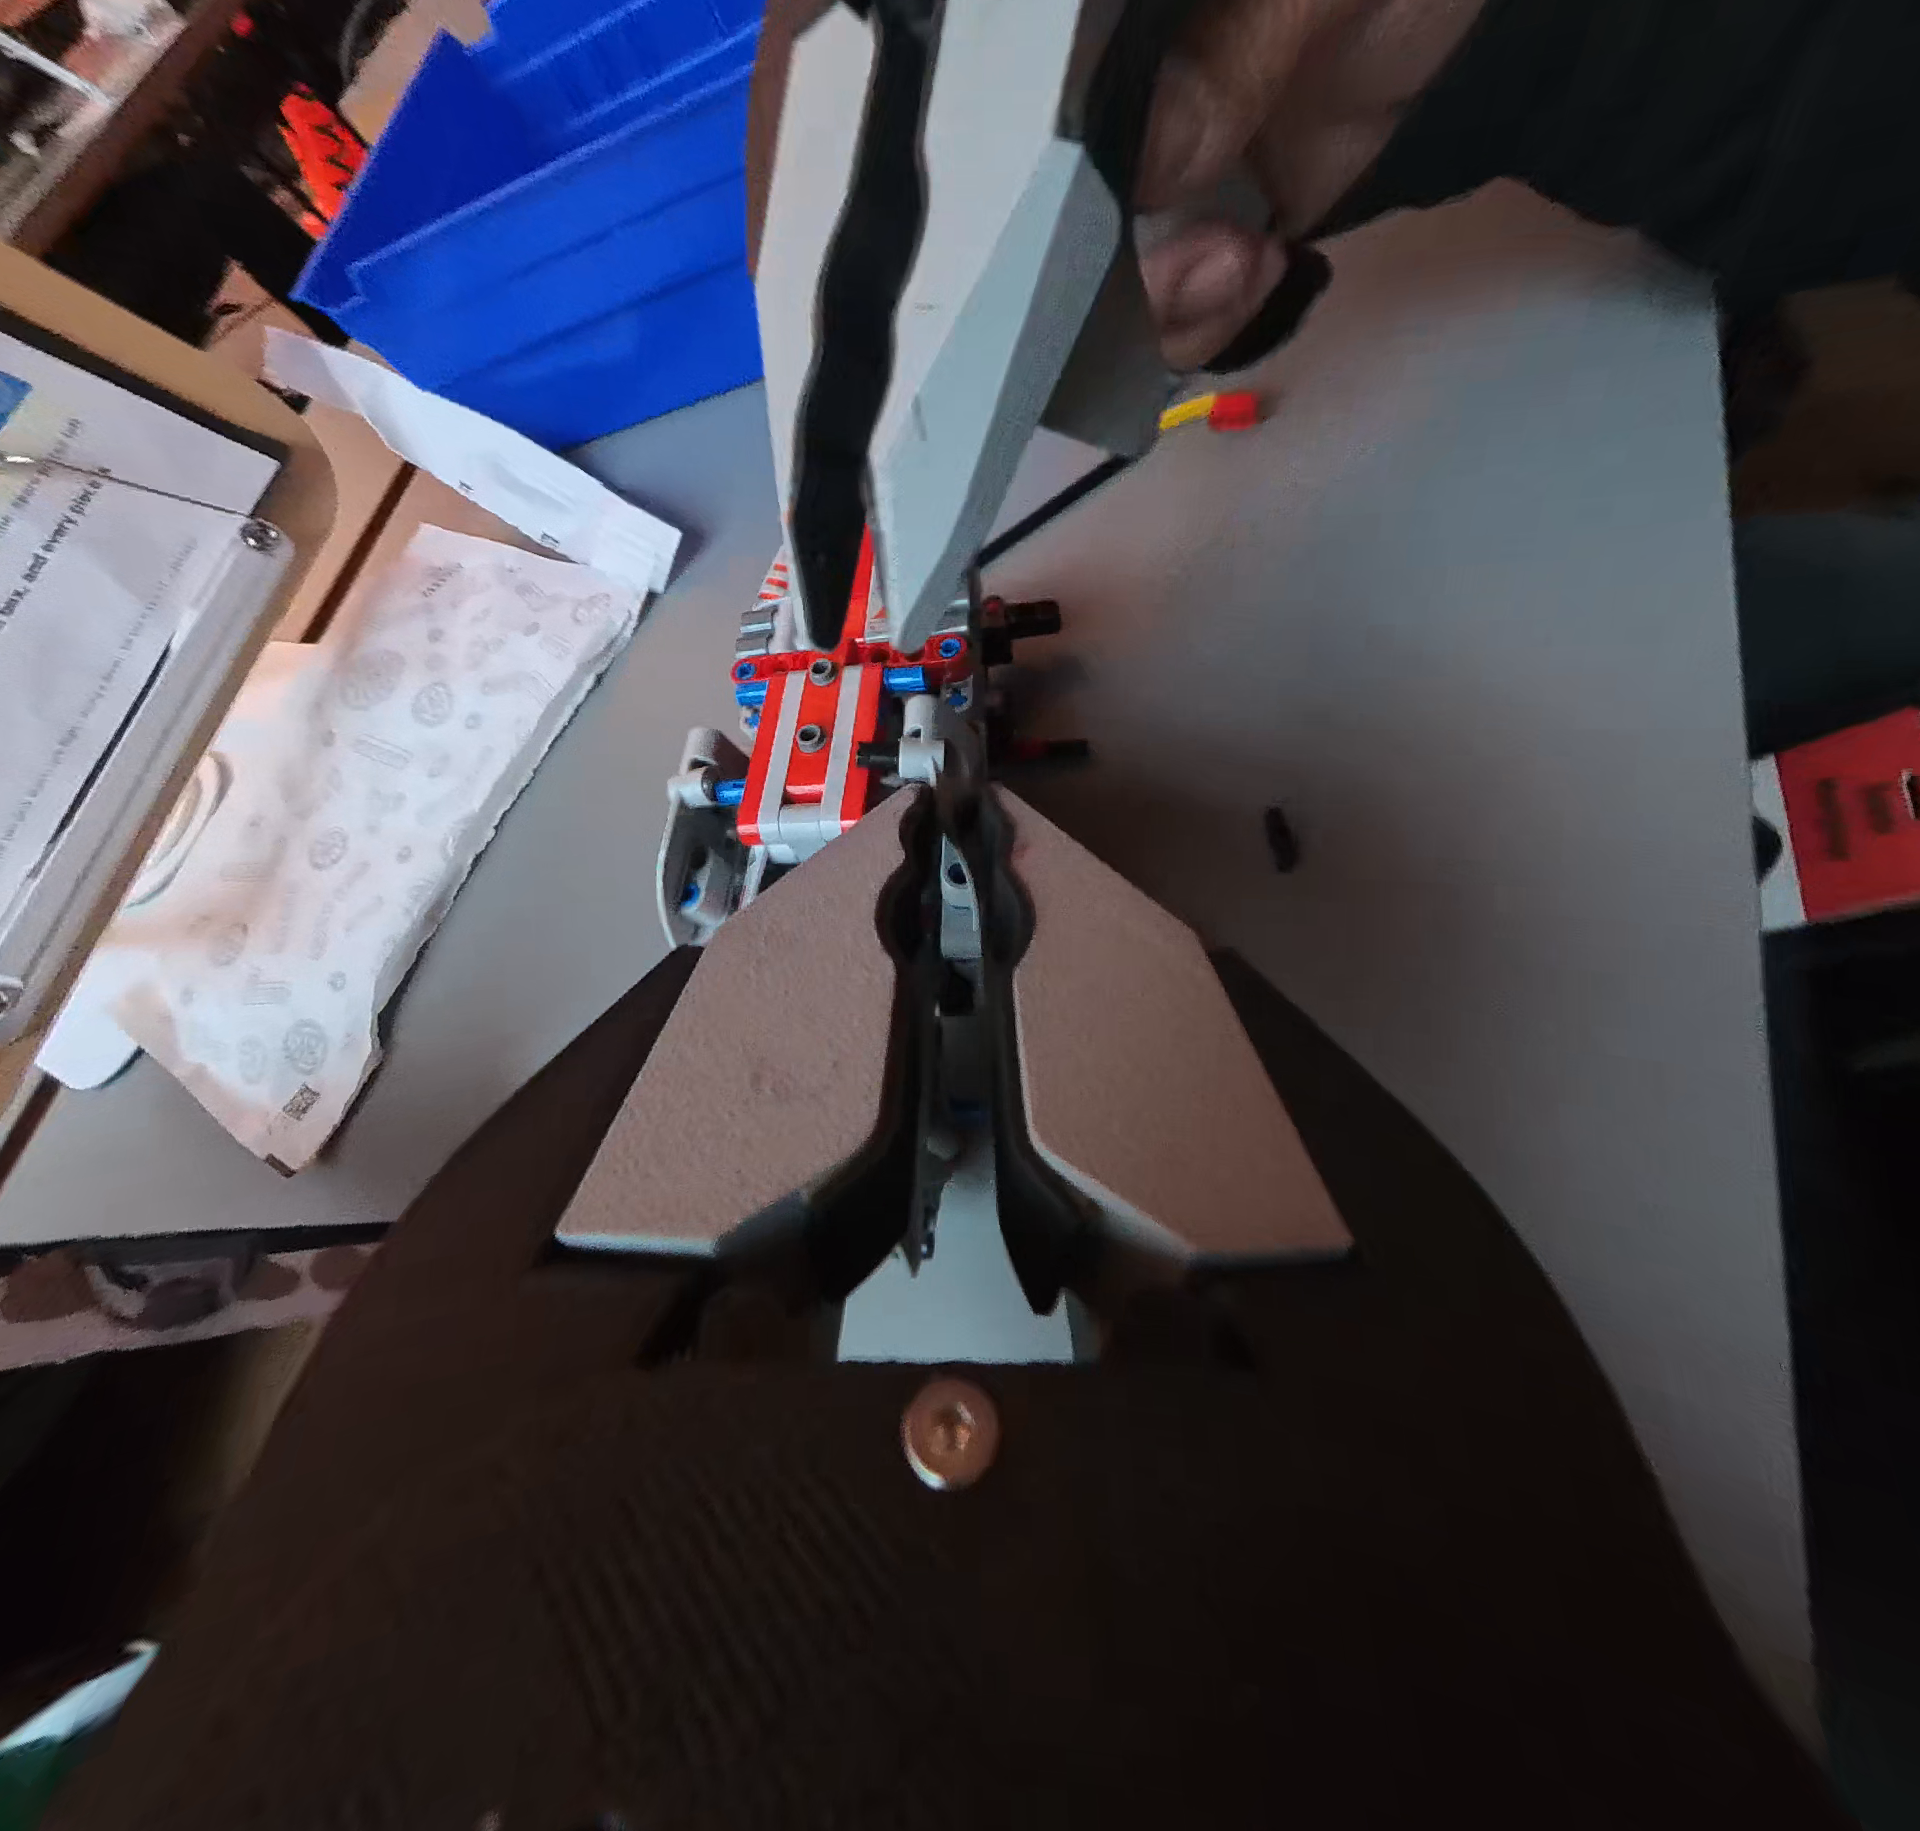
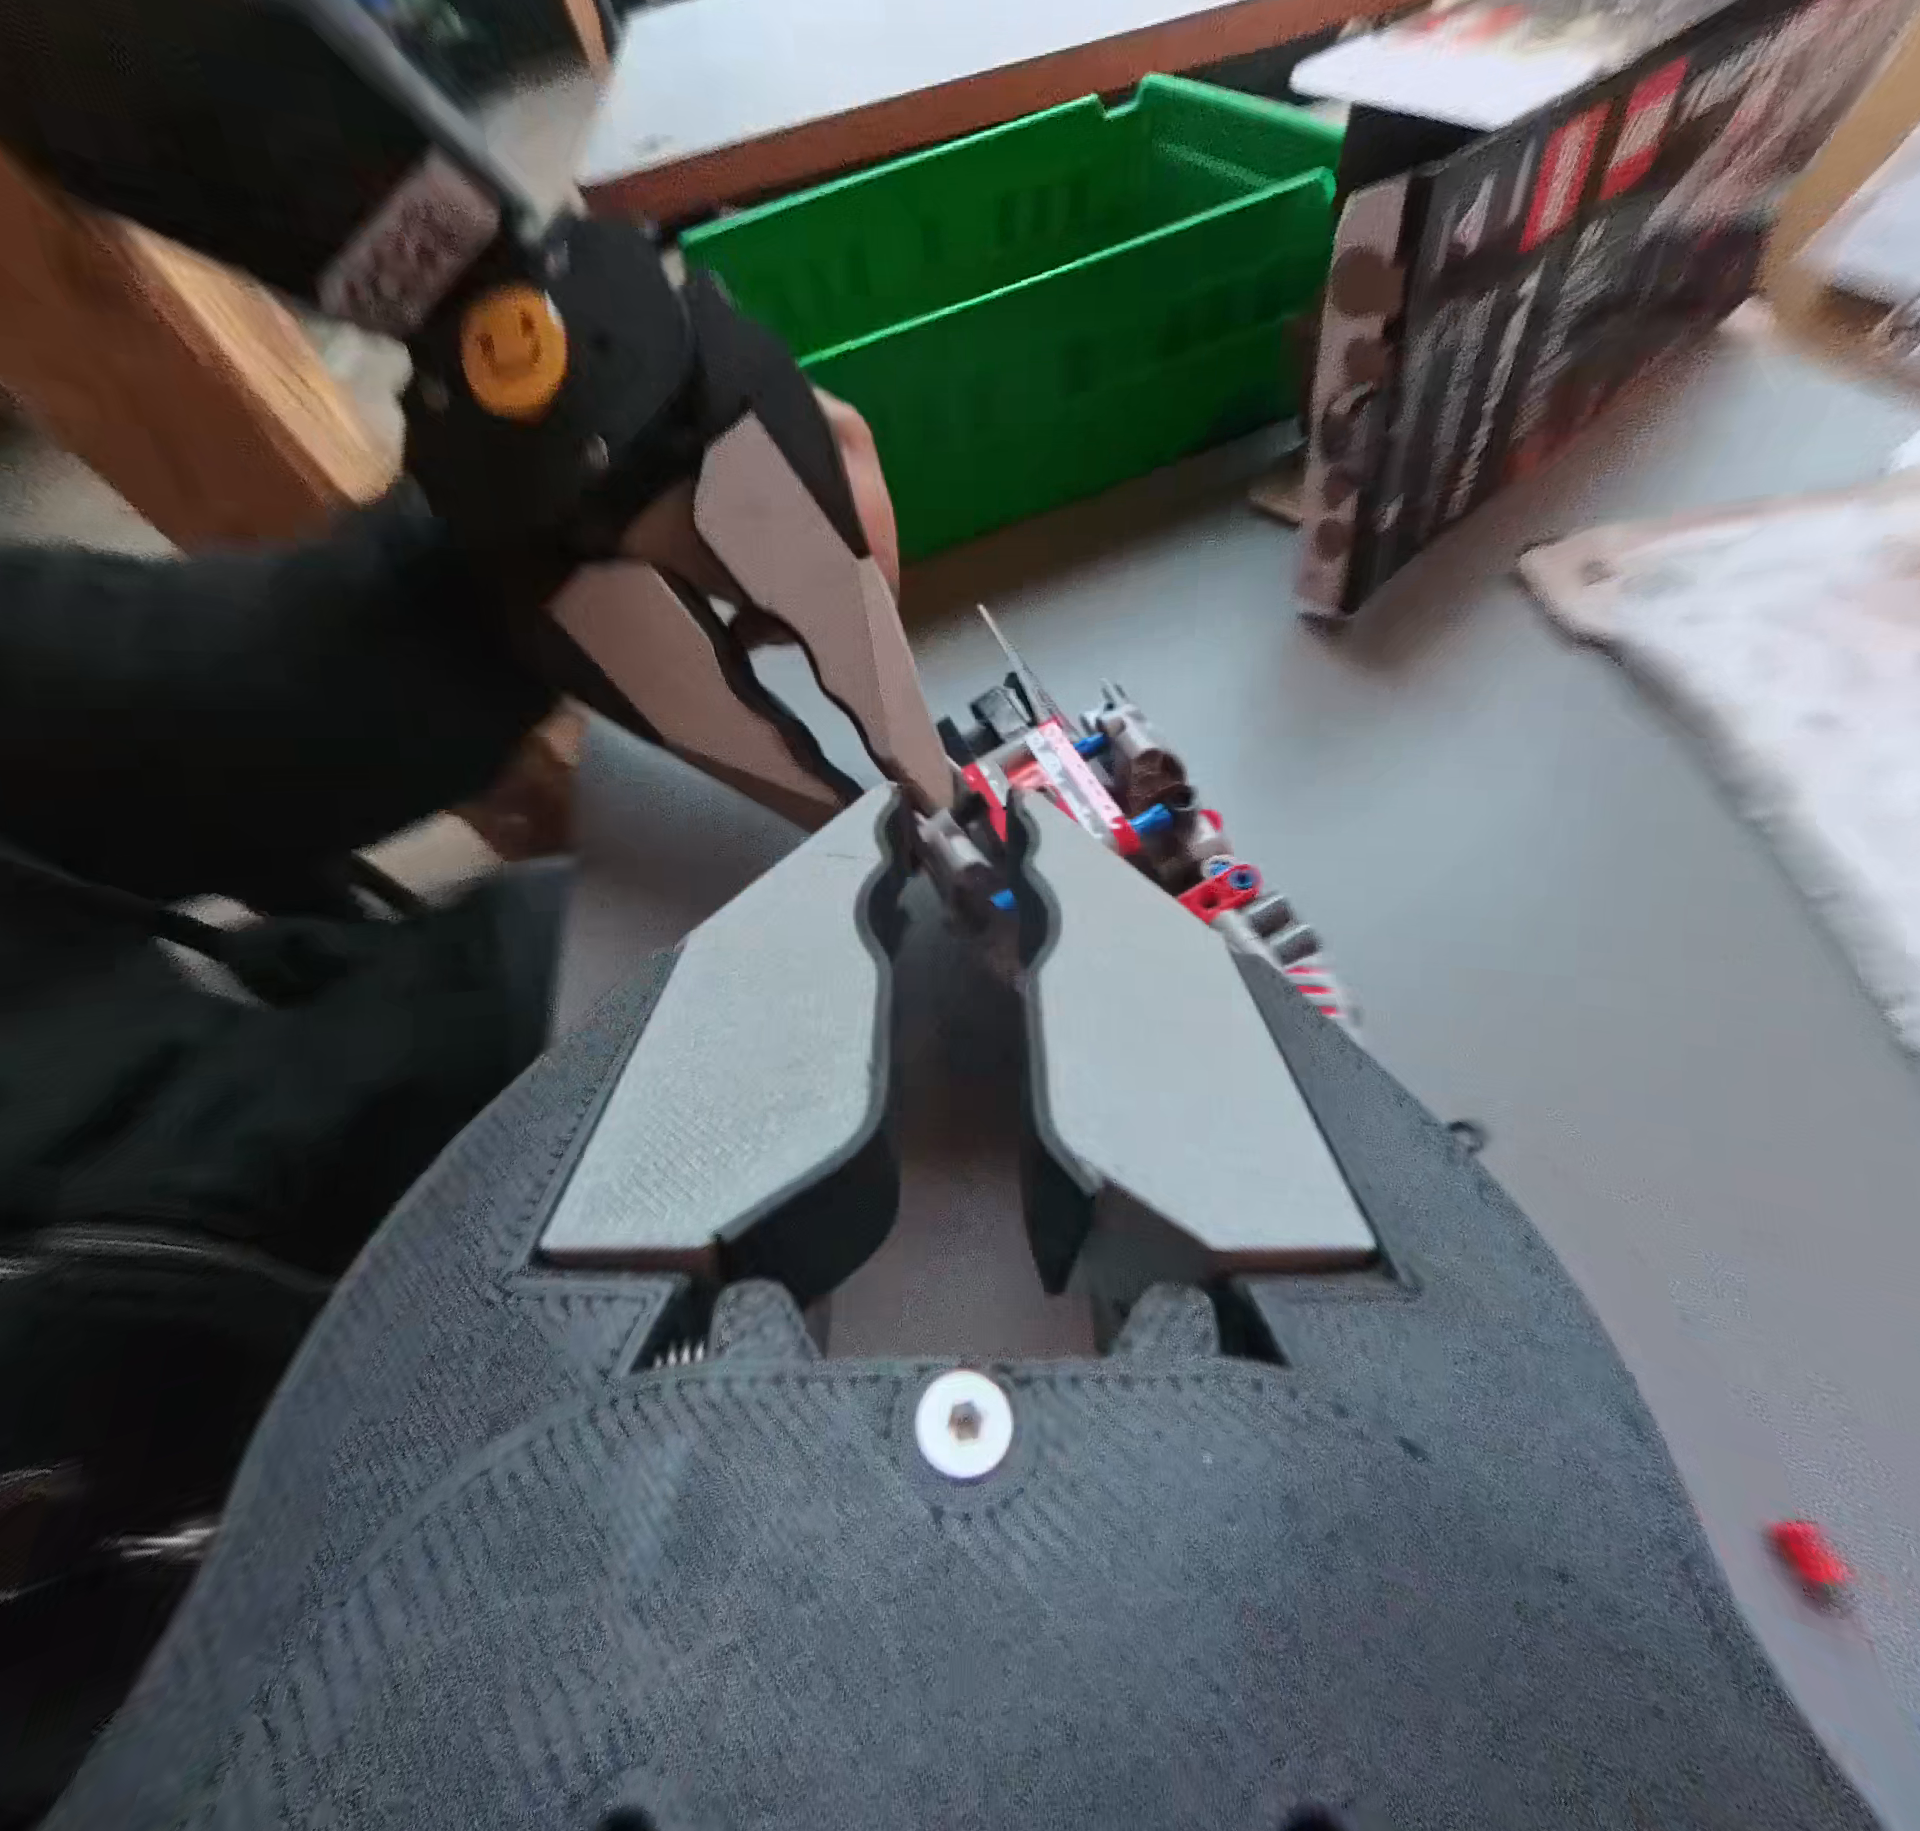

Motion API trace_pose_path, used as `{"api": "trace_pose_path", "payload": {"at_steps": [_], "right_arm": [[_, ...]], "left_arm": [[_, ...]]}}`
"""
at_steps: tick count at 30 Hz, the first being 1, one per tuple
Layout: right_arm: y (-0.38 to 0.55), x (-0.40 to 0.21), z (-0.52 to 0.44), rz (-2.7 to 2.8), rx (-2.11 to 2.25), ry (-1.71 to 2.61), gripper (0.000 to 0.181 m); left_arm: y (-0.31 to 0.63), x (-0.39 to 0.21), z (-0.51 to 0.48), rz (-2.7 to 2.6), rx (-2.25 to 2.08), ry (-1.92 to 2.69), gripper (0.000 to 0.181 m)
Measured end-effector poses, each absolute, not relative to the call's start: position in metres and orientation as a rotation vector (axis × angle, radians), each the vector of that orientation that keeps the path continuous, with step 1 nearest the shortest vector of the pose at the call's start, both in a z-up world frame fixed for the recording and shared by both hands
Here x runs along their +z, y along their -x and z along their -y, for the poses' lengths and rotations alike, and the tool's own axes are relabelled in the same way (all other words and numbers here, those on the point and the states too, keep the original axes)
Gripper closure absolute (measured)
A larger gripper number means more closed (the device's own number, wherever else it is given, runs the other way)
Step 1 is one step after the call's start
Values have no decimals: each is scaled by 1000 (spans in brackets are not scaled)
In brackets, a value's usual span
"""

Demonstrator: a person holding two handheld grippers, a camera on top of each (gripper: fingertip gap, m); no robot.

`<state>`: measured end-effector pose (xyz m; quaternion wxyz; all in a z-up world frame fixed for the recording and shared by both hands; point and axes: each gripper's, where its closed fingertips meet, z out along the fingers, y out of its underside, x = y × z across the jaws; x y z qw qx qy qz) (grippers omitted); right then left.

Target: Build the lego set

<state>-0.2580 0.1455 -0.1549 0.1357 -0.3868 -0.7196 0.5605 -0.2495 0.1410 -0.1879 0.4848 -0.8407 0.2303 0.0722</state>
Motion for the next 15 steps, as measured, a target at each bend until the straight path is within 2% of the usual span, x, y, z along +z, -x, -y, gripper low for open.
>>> {"api": "trace_pose_path", "payload": {"at_steps": [5,7,11,15], "right_arm": [[258,-169,-150,2026,1537,1402,166],[256,-174,-151,2021,1410,1408,179],[254,-176,-148,2046,1212,1385,172],[256,-181,-149,2053,1076,1380,181]], "left_arm": [[243,-193,-146,-495,406,1971,177],[242,-196,-148,-523,525,1973,177],[242,-198,-153,-504,545,1989,177],[244,-200,-153,-496,571,1989,178]]}}
